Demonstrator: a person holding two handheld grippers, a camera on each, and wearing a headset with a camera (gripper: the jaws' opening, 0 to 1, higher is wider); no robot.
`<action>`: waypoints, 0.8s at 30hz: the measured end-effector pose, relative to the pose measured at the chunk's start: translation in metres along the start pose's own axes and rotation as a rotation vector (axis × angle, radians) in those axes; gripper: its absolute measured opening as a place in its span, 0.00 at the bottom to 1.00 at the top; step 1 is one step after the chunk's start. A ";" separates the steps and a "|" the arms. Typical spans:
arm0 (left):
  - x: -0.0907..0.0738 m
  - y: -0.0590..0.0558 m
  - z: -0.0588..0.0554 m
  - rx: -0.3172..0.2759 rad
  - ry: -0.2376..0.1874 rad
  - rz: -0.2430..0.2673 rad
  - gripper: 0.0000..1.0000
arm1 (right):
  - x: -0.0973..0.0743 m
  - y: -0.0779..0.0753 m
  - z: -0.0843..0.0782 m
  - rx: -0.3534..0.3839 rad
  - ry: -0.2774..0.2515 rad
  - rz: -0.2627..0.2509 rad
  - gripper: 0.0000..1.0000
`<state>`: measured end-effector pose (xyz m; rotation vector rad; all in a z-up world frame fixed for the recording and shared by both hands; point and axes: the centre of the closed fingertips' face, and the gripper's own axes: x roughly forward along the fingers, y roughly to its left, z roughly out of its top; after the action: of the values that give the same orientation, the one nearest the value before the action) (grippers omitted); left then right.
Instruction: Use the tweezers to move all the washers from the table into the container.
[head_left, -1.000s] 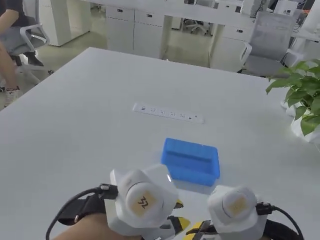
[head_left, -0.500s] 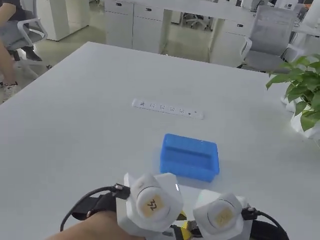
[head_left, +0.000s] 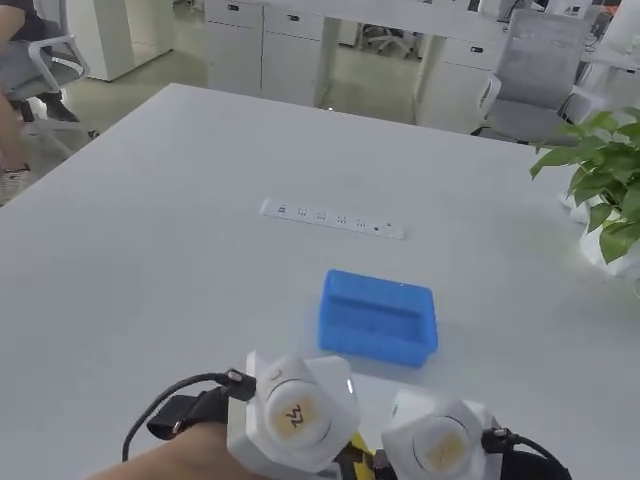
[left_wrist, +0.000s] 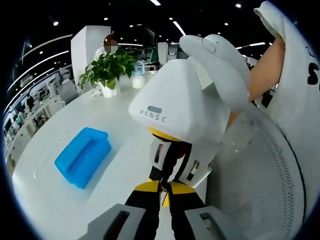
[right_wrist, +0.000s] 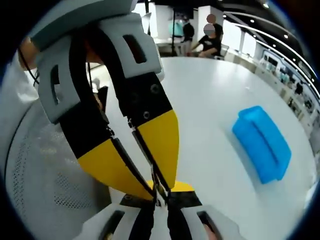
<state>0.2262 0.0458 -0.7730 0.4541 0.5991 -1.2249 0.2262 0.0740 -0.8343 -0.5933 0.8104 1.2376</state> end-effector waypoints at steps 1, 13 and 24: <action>0.000 -0.001 0.000 0.002 0.002 -0.007 0.01 | -0.001 0.000 -0.001 -0.015 0.008 -0.003 0.04; 0.010 -0.001 0.007 0.135 0.014 -0.053 0.00 | -0.010 -0.014 -0.024 -0.166 0.126 -0.019 0.05; 0.022 0.005 -0.031 0.191 0.122 -0.092 0.00 | -0.007 -0.021 -0.042 -0.079 0.146 -0.057 0.13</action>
<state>0.2298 0.0506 -0.8110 0.6716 0.6151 -1.3555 0.2370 0.0324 -0.8542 -0.7735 0.8633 1.1883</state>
